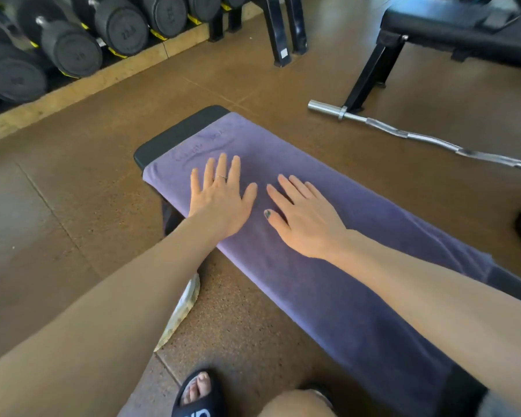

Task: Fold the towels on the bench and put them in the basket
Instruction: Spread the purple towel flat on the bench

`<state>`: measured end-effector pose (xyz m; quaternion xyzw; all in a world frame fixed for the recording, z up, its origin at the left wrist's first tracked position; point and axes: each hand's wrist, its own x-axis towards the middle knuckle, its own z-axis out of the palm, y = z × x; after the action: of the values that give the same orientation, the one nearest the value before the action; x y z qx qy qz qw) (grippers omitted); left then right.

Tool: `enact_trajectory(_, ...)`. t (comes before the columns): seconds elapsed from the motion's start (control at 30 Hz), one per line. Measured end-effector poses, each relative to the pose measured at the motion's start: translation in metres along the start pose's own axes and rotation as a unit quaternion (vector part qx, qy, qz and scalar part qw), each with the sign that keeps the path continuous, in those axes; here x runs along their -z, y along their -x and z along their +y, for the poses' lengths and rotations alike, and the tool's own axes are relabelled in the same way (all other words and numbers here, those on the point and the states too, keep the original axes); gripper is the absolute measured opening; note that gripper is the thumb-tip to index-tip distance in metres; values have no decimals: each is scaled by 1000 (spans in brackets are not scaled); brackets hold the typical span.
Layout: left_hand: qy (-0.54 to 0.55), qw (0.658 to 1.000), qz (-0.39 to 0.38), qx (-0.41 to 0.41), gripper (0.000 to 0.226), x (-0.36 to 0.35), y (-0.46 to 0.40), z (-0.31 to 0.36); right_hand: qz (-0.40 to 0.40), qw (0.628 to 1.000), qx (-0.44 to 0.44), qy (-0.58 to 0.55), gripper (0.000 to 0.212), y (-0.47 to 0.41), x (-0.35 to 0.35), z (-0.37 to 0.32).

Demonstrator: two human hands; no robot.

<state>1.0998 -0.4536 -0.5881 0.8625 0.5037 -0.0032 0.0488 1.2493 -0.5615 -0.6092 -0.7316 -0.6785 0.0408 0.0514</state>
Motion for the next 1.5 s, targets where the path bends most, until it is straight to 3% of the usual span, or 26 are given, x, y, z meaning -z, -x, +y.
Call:
enact_trajectory(0.13, -21, 998, -61, -1, 70, -16, 36, 22, -4, 1000, -28, 15, 72, 46, 9, 7)
enact_trajectory(0.3, -34, 998, -32, -49, 70, 0, 60, 50, -17, 999, -43, 3, 70, 112, 8, 16)
enact_trajectory(0.43, -32, 990, -119, -75, 74, -17, 102, 67, 19, 996, -77, -29, 59, 136, 16, 30)
enact_trajectory(0.57, -37, 991, -56, -118, 71, -12, 126, 84, 18, 986, -163, -39, 61, 154, 24, 66)
enact_trajectory(0.67, -16, 976, -120, -179, 71, -12, 145, 107, -15, 985, -173, -20, 59, 175, 20, 88)
enact_trajectory(0.77, -34, 971, -159, -174, 76, -20, 153, 109, -3, 977, -208, -53, 59, 185, 27, 97)
enact_trajectory(0.9, -42, 973, -153, -170, 76, -21, 154, 109, -26, 974, -222, -28, 59, 199, 28, 109)
enact_trajectory(1.07, -58, 972, -149, -173, 76, -12, 152, 112, -76, 947, -312, -25, 57, 197, 48, 122)
enact_trajectory(1.27, -18, 978, -92, -185, 68, 0, 158, 129, -94, 896, -418, -119, 66, 195, 61, 140)
enact_trajectory(1.4, 101, 967, -139, -186, 61, 12, 169, 159, -3, 872, -434, -226, 55, 190, 63, 140)
enact_trajectory(1.5, 60, 957, -201, -200, 59, 18, 177, 184, 105, 843, -435, -297, 47, 183, 64, 140)
